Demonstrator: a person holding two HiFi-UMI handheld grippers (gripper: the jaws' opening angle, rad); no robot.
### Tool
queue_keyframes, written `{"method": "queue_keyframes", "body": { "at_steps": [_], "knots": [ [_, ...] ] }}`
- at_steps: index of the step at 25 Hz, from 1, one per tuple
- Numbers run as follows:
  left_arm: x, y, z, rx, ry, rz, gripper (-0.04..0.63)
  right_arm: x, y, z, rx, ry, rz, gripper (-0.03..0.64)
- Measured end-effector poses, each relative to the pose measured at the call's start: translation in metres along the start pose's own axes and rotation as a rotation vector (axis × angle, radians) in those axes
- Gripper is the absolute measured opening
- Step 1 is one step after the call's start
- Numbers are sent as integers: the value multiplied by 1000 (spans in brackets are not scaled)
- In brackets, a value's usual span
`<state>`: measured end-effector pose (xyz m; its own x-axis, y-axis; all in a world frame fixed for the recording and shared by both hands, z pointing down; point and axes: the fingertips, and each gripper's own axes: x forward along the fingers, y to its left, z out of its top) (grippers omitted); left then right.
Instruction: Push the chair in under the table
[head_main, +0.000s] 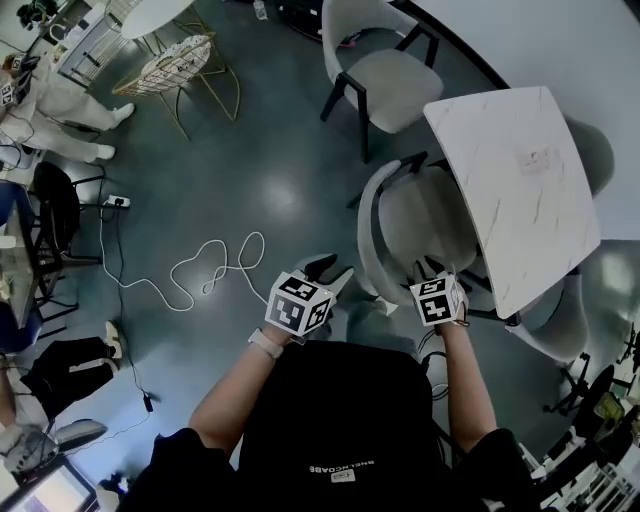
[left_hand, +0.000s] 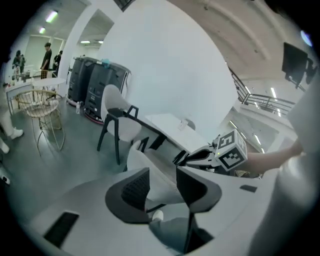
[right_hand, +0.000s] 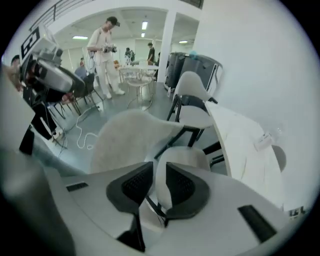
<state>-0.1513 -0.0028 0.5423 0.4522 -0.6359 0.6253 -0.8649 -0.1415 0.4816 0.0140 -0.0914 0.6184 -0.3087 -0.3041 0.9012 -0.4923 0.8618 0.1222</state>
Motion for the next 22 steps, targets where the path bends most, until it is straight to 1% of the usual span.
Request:
{"method": "queue_keyframes", "body": {
  "at_steps": [2,4,7,12,16,20,22],
  "knots": [
    [-29,6,19,36,-81,-6,152,-15,12,37,63,-98,6,73],
    [-59,9,39,61,-164,-21,125,-32,27,72,96,-180,18,60],
    [-104,18,73,74,-295,-30,80,-57,48,127,82,-286,30,50],
    [-166,40,108,55,-444,30,6,-97,83,204,79,-461,91,40],
    [-200,42,130,22,-548,41,6,-128,99,253,60,-573,115,34],
    [-224,25,154,27,-655,29,6,-166,110,295,50,-706,166,25],
    [-236,15,166,44,-708,30,6,-186,114,312,37,-770,202,21]
  ]
}}
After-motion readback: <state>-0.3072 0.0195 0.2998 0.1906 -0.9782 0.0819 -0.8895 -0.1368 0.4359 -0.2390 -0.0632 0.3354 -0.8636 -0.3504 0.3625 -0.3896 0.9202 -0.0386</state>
